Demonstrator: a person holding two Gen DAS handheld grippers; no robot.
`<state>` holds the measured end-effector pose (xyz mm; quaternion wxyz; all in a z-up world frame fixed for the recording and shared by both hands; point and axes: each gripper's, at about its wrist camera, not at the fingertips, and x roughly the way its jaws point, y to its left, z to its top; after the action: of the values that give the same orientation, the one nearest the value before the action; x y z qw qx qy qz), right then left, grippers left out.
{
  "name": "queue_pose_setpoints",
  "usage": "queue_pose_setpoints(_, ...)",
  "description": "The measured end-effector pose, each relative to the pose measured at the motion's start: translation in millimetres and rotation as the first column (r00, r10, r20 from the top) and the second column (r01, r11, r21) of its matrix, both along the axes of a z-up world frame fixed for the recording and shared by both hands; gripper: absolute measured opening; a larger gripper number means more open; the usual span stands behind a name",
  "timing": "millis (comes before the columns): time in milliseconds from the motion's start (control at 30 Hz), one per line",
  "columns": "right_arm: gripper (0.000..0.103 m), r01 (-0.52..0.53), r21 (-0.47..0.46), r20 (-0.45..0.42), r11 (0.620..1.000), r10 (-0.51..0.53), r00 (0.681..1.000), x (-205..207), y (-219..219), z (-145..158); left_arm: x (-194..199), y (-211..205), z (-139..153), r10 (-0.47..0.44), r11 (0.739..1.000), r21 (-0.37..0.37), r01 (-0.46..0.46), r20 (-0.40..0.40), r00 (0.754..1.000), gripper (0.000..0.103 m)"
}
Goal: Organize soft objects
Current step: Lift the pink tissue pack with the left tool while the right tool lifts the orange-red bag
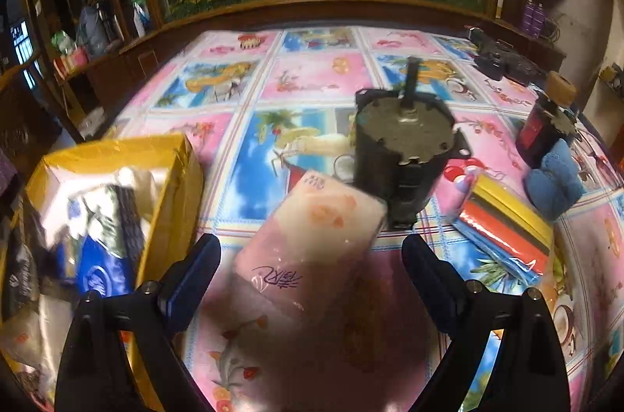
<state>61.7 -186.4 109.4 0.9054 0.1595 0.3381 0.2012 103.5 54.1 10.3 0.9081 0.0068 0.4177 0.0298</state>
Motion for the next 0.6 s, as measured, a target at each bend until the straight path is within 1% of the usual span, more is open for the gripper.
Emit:
queue_pose_setpoints(33,0.043,-0.012,0.003,-0.002,1.0,0.012,1.0,0,3,0,1,2,-3,-0.001,1.0,-0.017,0.0,-0.013,1.0,0.094)
queue_pose_setpoints(67,0.043,-0.02,0.007,-0.006,1.0,0.02,1.0,0,4,-1,2,2,-3,0.005,1.0,-0.004,-0.005,-0.011,1.0,0.094)
queue_pose_setpoints(133,0.043,-0.025,0.008,-0.012,1.0,0.025,1.0,-1,6,-2,1,1,-4,0.003,1.0,-0.005,-0.003,-0.008,1.0,0.093)
queue_pose_setpoints(167,0.043,-0.023,0.005,-0.013,1.0,0.023,1.0,-1,7,-3,0,2,-3,0.01,1.0,-0.005,-0.01,-0.002,1.0,0.088)
queue_pose_setpoints(200,0.043,-0.02,0.005,-0.014,1.0,0.02,1.0,-1,7,-4,0,3,-2,0.023,1.0,0.009,-0.023,0.004,1.0,0.074)
queue_pose_setpoints(233,0.043,-0.019,0.004,-0.015,1.0,0.019,1.0,-1,7,-4,-1,3,-2,0.032,0.999,0.027,-0.032,0.007,0.999,0.07)
queue_pose_setpoints(467,0.043,-0.019,-0.009,-0.042,1.0,0.018,0.999,4,8,-12,-15,6,-1,0.041,0.999,0.021,-0.041,0.001,0.999,0.065)
queue_pose_setpoints(600,0.043,-0.03,-0.048,-0.065,0.998,0.027,0.998,9,15,-20,-28,4,4,0.018,0.999,-0.039,-0.018,-0.001,1.0,0.064)
